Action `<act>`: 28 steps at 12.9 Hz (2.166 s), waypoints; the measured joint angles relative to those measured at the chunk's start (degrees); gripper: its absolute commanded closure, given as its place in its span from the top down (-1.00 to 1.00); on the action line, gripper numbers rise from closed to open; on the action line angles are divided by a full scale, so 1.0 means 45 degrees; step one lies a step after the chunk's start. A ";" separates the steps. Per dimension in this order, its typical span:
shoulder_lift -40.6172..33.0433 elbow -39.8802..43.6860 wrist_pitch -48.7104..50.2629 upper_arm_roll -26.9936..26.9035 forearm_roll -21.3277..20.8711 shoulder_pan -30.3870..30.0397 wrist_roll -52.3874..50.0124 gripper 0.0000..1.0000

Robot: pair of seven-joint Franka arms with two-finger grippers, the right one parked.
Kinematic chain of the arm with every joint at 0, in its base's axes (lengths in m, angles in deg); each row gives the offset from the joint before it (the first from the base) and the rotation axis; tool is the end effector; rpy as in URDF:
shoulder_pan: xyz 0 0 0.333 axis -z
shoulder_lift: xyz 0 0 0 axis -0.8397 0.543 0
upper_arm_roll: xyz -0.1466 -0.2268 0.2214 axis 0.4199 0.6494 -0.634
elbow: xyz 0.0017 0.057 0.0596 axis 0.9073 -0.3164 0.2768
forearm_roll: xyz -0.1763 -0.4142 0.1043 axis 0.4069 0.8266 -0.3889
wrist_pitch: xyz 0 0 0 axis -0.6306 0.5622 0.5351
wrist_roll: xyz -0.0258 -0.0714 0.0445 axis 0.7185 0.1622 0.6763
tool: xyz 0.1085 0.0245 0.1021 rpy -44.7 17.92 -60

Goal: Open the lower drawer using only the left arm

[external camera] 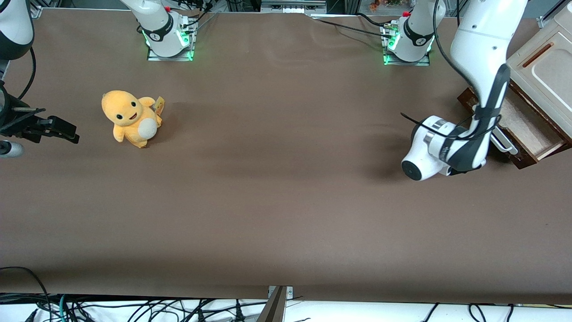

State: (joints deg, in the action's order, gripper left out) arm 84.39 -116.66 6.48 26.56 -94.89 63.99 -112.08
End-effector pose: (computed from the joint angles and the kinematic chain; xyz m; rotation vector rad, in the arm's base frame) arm 0.6066 -0.0155 0.2016 -1.9754 -0.3338 0.6086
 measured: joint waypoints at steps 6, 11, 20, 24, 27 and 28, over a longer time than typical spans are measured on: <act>-0.0577 0.3289 -0.0001 0.0095 0.3202 -0.0062 0.4464 1.00; -0.1127 0.5356 -0.0006 0.0083 0.6855 -0.0115 0.6038 1.00; -0.4228 0.5068 -0.2391 -0.0331 0.9533 -0.0581 0.8585 1.00; -0.6127 0.1815 -0.5158 -0.1126 0.9539 -0.0656 1.0151 1.00; -0.7097 0.0138 -0.6220 -0.1162 0.9539 -0.0652 1.0328 1.00; -0.7258 -0.0043 -0.6294 -0.1163 0.9539 -0.0652 1.0328 1.00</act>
State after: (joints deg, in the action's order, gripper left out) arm 51.73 -116.85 -21.84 21.33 -51.97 61.06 -65.61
